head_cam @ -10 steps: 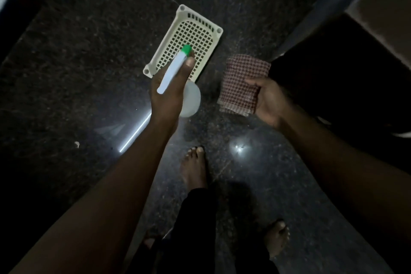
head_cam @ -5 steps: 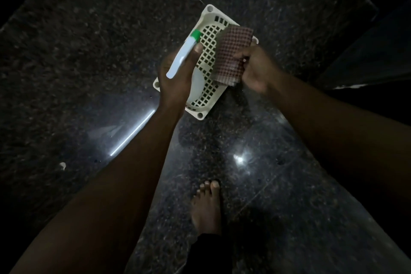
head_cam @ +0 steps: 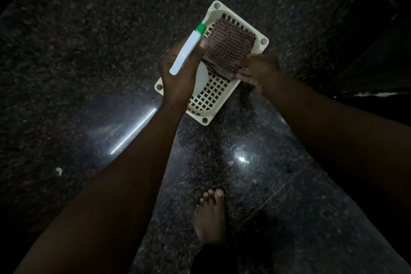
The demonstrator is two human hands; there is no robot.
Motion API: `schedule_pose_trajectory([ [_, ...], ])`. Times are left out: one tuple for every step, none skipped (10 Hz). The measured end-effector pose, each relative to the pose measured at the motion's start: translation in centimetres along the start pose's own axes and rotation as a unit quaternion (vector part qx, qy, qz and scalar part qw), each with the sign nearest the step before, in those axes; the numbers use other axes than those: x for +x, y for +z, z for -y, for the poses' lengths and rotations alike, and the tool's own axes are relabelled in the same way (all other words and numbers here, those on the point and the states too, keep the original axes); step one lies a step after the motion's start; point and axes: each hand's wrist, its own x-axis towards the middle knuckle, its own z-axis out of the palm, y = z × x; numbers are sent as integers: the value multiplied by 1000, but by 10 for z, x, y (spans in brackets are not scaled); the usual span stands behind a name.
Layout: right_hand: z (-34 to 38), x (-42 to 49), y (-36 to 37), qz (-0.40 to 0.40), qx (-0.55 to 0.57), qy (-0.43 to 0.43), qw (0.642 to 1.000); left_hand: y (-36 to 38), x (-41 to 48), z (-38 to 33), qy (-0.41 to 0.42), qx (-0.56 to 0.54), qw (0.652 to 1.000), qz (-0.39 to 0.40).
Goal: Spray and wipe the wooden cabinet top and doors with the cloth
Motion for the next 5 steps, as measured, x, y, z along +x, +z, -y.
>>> schedule_pose_trajectory([
  [-7,-2,-3,-45,-100,-30,993,-13,10,-14,-18,49,998,-24],
  [-16,-13,-6,-38,-179,-76,980,-16,5,-16,-26,35,999,11],
  [-17,-30,-8,-24,-216,-101,971,-21,5,-18,-37,44,998,-20],
  [-14,-51,-13,-10,-301,-161,940,-22,1,-20,-50,-12,999,-6],
  [-6,-70,-19,-2,-382,-227,896,-19,-16,-24,-82,-9,996,22],
])
